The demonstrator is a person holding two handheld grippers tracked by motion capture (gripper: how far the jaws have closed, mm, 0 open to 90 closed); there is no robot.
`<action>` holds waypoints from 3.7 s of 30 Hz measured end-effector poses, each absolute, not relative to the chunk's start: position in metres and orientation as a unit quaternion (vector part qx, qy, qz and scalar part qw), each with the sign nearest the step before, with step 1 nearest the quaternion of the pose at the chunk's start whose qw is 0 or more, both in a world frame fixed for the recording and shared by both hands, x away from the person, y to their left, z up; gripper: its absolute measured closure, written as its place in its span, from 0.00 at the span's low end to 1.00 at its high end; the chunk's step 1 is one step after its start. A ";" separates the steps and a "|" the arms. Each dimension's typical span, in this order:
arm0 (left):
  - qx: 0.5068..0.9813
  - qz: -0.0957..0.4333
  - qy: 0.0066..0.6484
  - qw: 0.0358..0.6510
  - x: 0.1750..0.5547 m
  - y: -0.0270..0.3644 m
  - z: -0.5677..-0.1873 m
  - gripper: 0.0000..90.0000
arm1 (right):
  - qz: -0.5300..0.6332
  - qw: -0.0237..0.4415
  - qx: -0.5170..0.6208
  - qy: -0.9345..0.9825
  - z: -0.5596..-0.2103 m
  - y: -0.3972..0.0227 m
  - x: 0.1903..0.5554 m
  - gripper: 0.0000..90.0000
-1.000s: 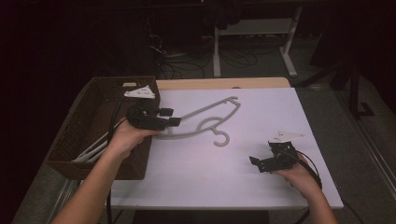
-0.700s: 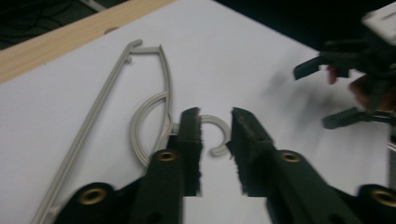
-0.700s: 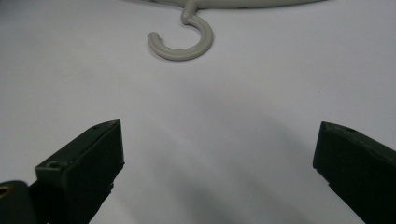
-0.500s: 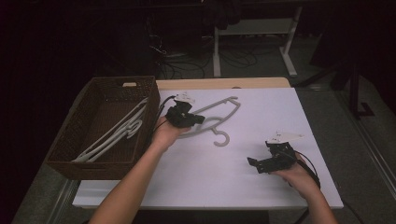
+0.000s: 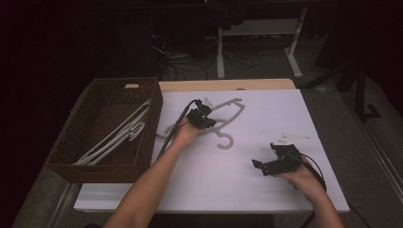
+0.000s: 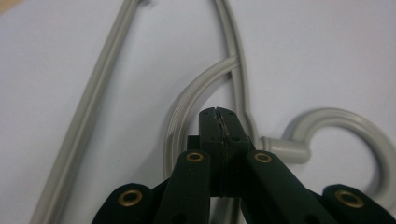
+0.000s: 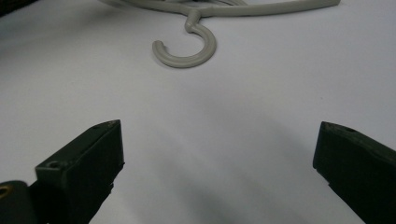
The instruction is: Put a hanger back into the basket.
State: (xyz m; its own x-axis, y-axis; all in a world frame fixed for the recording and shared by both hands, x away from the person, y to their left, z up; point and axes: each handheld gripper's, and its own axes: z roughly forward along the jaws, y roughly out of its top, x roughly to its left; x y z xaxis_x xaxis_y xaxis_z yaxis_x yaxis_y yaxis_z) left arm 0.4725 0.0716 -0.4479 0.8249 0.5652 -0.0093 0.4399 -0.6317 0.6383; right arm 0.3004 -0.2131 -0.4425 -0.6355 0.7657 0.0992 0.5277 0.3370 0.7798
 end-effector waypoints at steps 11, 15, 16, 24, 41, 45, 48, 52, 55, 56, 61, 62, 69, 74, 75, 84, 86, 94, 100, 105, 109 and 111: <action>0.905 0.078 0.262 0.324 0.467 0.068 -0.451 1.00 | 0.413 0.144 0.406 0.802 -0.443 -0.216 0.300 0.02; 0.910 0.060 0.246 0.330 0.457 0.063 -0.451 1.00 | 0.415 0.144 0.407 0.801 -0.443 -0.217 0.300 0.02; 0.911 0.052 0.241 0.332 0.453 0.062 -0.451 1.00 | 0.415 0.144 0.407 0.801 -0.443 -0.217 0.300 0.02; 0.919 0.015 0.198 0.342 0.412 0.046 -0.453 1.00 | 0.417 0.145 0.408 0.799 -0.442 -0.218 0.301 0.02; 0.893 -0.004 0.209 0.397 0.370 0.087 -0.419 0.68 | 0.423 0.152 0.405 0.796 -0.436 -0.215 0.302 0.02; 0.886 -0.008 0.216 0.411 0.360 0.113 -0.414 0.55 | 0.425 0.152 0.406 0.794 -0.432 -0.213 0.305 0.02; 0.879 -0.009 0.224 0.420 0.351 0.129 -0.416 0.47 | 0.426 0.148 0.402 0.797 -0.427 -0.210 0.309 0.02; 0.875 -0.015 0.235 0.423 0.342 0.144 -0.427 0.34 | 0.413 0.141 0.409 0.802 -0.425 -0.203 0.318 0.02; 0.878 -0.012 0.238 0.414 0.338 0.152 -0.431 0.24 | 0.402 0.136 0.421 0.802 -0.424 -0.198 0.328 0.07; 0.878 -0.012 0.237 0.416 0.336 0.155 -0.431 0.23 | 0.403 0.140 0.421 0.800 -0.423 -0.196 0.331 0.10; 0.874 -0.008 0.238 0.423 0.328 0.169 -0.428 0.17 | 0.397 0.142 0.427 0.800 -0.415 -0.185 0.350 0.24; 0.875 -0.007 0.238 0.422 0.327 0.170 -0.428 0.17 | 0.397 0.143 0.428 0.799 -0.413 -0.184 0.355 0.27; 0.877 -0.010 0.231 0.421 0.324 0.167 -0.429 0.16 | 0.384 0.152 0.438 0.799 -0.407 -0.171 0.389 0.54; 0.877 -0.010 0.229 0.423 0.322 0.166 -0.429 0.16 | 0.358 0.150 0.450 0.805 -0.411 -0.162 0.412 0.71; 0.877 -0.011 0.228 0.423 0.322 0.165 -0.429 0.16 | 0.352 0.153 0.449 0.807 -0.413 -0.160 0.416 0.75; 0.876 -0.013 0.226 0.425 0.323 0.166 -0.429 0.16 | 0.315 0.158 0.472 0.808 -0.431 -0.158 0.443 0.99; 0.875 -0.013 0.227 0.427 0.324 0.167 -0.429 0.16 | 0.311 0.157 0.475 0.808 -0.434 -0.157 0.447 0.99; 0.873 -0.014 0.229 0.431 0.324 0.169 -0.427 0.17 | 0.291 0.154 0.475 0.816 -0.443 -0.151 0.454 0.99; 0.875 -0.015 0.223 0.431 0.324 0.168 -0.427 0.18 | 0.280 0.159 0.471 0.821 -0.449 -0.147 0.455 0.99; 0.879 -0.016 0.214 0.426 0.325 0.163 -0.428 0.21 | 0.270 0.157 0.476 0.822 -0.448 -0.144 0.456 1.00; 0.889 -0.016 0.197 0.412 0.326 0.153 -0.432 0.26 | 0.261 0.156 0.476 0.825 -0.447 -0.143 0.458 1.00; 0.894 -0.016 0.189 0.406 0.326 0.147 -0.434 0.30 | 0.258 0.154 0.478 0.826 -0.446 -0.142 0.458 1.00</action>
